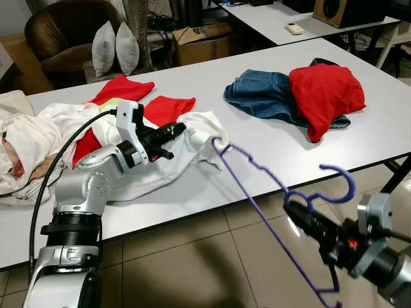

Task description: Hang hanger

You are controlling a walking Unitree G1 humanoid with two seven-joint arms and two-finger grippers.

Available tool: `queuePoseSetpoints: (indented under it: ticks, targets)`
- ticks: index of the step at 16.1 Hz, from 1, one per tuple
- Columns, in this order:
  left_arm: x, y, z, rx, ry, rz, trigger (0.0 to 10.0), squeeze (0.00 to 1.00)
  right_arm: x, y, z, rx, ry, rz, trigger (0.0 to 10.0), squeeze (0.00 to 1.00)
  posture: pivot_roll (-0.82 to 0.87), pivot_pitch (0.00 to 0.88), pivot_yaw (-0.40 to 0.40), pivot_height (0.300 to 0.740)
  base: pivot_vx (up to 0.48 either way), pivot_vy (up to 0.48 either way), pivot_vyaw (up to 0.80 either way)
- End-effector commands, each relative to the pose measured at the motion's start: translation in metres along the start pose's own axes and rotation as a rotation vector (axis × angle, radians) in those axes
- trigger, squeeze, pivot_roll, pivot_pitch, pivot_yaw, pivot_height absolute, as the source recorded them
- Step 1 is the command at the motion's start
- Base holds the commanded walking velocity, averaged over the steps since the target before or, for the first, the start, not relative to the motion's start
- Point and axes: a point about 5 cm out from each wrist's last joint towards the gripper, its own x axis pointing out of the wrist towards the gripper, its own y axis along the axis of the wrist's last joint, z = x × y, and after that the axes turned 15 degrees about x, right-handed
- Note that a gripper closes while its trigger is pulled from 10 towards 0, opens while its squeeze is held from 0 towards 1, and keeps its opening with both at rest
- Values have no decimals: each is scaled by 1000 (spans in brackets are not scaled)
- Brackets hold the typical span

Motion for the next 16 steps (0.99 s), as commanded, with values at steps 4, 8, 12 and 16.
queuePoseSetpoints:
  ticks: [4,8,12,16]
  targets:
    - [-3,12,-1,-42,-11,36,0,0,1,-9,-5,14,35,-85,10000,0,-292,0,132,740,0,0,0]
    - [-7,7,18,-25,-192,-30,0,0,17,-3,17,-25,-54,-69,10000,0,-295,0,135,740,0,0,0]
    - [-10,0,24,-22,-239,-102,0,0,28,2,30,-65,-65,-93,10000,0,-288,0,126,740,0,0,0]
    - [-17,-10,11,77,-142,-199,0,0,27,20,21,-100,36,-64,10000,0,-276,0,118,740,0,0,0]
